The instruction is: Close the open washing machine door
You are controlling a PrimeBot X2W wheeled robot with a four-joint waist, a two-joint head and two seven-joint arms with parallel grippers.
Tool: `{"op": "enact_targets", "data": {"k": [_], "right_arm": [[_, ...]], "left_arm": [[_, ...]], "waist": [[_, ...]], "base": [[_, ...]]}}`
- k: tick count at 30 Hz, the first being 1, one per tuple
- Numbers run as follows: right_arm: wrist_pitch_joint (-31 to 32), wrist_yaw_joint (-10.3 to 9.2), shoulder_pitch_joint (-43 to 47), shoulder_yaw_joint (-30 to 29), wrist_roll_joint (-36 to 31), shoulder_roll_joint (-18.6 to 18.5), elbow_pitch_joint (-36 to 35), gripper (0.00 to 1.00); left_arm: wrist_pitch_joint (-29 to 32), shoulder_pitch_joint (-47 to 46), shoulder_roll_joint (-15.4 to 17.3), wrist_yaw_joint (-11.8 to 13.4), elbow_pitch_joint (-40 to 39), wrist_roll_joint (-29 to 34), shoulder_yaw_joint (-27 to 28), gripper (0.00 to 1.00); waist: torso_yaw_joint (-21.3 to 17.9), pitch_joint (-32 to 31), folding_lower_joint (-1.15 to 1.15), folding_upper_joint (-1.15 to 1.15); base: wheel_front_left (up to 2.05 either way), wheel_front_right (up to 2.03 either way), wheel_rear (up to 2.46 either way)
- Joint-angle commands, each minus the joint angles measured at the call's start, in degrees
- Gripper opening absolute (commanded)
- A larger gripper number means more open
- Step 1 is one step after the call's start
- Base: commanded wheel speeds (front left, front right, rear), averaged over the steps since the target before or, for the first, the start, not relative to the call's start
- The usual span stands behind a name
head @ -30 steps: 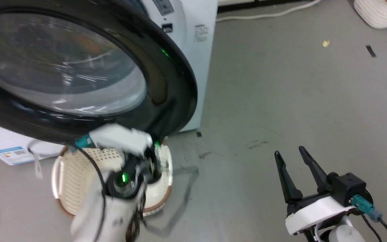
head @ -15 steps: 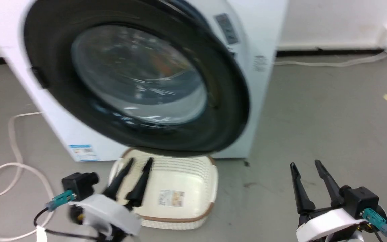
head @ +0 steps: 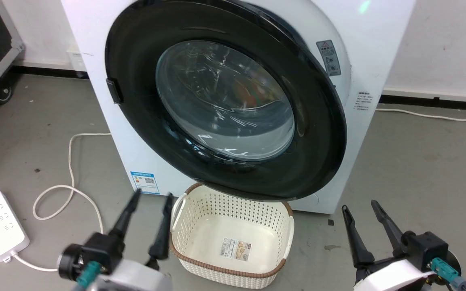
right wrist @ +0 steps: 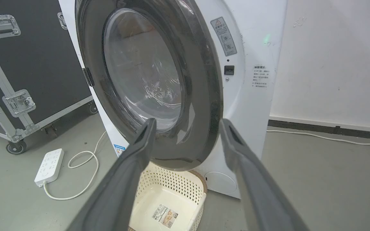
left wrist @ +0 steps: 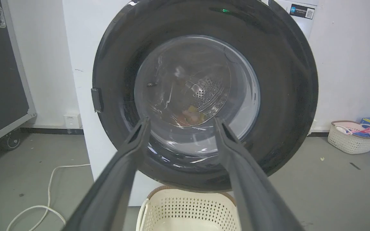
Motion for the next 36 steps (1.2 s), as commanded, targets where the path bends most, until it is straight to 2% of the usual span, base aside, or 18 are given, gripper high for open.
{"op": "enact_targets", "data": {"k": [1,6,13,14,15,16,20,22,29,34,35,36], "right_arm": [[-0.23,0.05,0.85,-0.02,-0.33,0.09,0.21,1.00],[-0.23,0.05,1.26,0.18,-0.23,0.09,0.40,1.00],[-0.23,0.05,1.27,1.22,0.72,0.09,0.71,1.00],[-0.23,0.05,1.09,1.44,0.70,0.09,0.68,0.44],[-0.23,0.05,0.82,1.70,0.56,0.09,0.50,0.07],[-0.23,0.05,0.52,2.02,0.50,0.09,0.26,0.00],[-0.23,0.05,-1.61,3.75,0.08,-0.17,-0.48,0.00],[-0.23,0.05,-4.07,5.13,-0.36,-1.51,-0.48,0.00],[-0.23,0.05,-15.51,8.16,0.32,-8.71,2.47,0.00],[-0.23,0.05,-24.39,9.05,3.28,-14.42,7.68,0.00],[-0.23,0.05,-24.39,9.05,3.28,-14.42,7.68,0.00],[-0.23,0.05,-27.63,9.17,4.47,-16.46,9.79,0.00]], "left_arm": [[-0.29,1.14,-0.62,-0.41,-0.44,1.34,0.09,1.00],[-0.30,3.00,-2.55,-1.43,-0.26,5.77,0.53,1.00],[-0.30,3.25,-4.09,-2.02,0.67,7.43,2.84,1.00],[-0.30,3.19,-4.25,-2.05,0.82,7.57,3.29,1.00],[-0.30,3.10,-4.42,-2.09,0.92,7.67,3.67,1.00],[-0.30,2.97,-4.59,-2.14,0.96,7.76,3.95,1.00],[-0.30,2.15,-5.07,-2.46,0.67,8.27,3.96,1.00],[-0.30,1.09,-5.30,-2.58,-0.02,8.46,3.88,1.00],[-0.30,-3.54,-6.07,-2.91,-1.35,8.44,2.46,1.00],[-0.30,-5.87,-6.41,-3.01,-2.10,8.37,1.92,1.00],[-0.30,-5.87,-6.41,-3.01,-2.10,8.37,1.92,1.00],[-0.30,-6.64,-6.53,-3.04,-2.25,8.28,1.82,1.00]], "waist": [[0.15,-0.12,0.00,0.00],[-0.01,-0.11,0.00,0.00],[-0.41,0.54,0.00,0.00],[-0.26,0.76,0.00,0.00],[-0.01,1.09,0.00,0.00],[0.32,1.45,0.00,0.00],[1.88,4.12,0.00,0.00],[2.75,6.70,0.00,0.00],[6.20,14.86,0.00,0.00],[7.58,18.80,0.00,0.00],[7.58,18.80,0.00,0.00],[7.99,19.89,0.00,0.00]], "base": [[0.00,0.00,0.00],[0.00,0.00,0.00],[0.00,0.00,0.00],[0.00,0.00,0.00],[0.00,0.00,0.00],[0.00,0.00,0.00],[0.00,0.00,0.00],[0.00,0.00,0.00],[0.00,0.00,0.00],[0.00,0.00,0.00],[0.00,0.00,0.00],[0.00,0.00,0.00]]}}
